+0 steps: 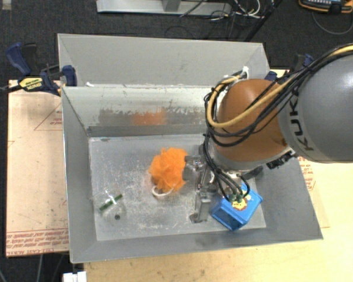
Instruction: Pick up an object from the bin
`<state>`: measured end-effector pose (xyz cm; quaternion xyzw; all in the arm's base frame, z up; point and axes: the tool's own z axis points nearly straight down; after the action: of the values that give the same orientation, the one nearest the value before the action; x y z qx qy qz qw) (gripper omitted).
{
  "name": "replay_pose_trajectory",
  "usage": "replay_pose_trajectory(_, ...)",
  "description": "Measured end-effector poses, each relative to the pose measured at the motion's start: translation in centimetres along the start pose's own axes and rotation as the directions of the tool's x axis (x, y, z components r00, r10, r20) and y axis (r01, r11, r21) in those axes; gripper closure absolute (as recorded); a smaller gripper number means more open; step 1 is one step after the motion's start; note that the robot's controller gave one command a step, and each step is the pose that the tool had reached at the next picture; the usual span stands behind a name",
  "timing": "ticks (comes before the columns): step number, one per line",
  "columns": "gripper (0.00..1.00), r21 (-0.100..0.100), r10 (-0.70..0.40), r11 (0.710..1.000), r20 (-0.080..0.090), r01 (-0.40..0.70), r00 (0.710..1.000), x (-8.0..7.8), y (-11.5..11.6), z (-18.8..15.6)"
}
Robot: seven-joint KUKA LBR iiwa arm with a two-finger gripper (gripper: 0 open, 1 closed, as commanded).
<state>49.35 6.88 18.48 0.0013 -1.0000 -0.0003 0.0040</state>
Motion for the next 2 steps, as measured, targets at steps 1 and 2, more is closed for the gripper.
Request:
replay_pose_trajectory(1, 0.0, -0.001, 0.003, 1.0, 0.008, -0.003, 1.0, -0.2, 0.0, -0.4)
replay_pose_trajectory(2, 0.0, 0.0, -0.118, 0.993, 0.011, 0.118, 0.993, -3.0, -0.1, 3.4)
